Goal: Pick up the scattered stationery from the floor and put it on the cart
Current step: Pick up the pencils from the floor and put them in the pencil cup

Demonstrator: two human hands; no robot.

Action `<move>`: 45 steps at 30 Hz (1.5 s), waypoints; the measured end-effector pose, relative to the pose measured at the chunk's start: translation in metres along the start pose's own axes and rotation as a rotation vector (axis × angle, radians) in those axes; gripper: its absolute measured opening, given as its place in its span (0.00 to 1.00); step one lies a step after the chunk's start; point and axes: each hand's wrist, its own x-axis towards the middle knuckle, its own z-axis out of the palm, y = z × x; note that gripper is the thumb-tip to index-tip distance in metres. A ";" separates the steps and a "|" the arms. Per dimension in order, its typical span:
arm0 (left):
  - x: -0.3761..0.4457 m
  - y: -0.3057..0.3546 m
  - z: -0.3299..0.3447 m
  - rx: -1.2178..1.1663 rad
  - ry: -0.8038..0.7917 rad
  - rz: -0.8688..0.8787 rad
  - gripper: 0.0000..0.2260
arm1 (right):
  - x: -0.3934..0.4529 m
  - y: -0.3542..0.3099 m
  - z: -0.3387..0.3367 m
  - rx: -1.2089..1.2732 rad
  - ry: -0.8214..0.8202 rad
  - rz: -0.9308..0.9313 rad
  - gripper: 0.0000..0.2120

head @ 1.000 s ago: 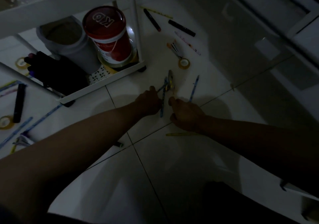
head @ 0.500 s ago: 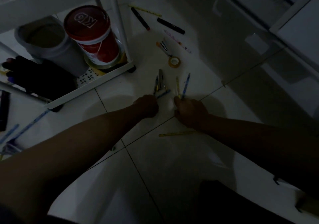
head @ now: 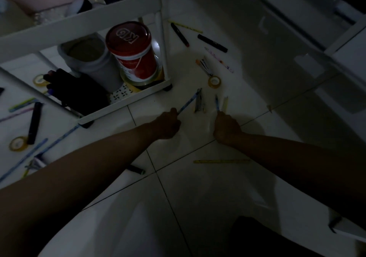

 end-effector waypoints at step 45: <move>-0.153 -0.018 -0.141 -0.582 0.310 0.245 0.10 | -0.079 -0.212 -0.143 1.004 0.384 -0.936 0.20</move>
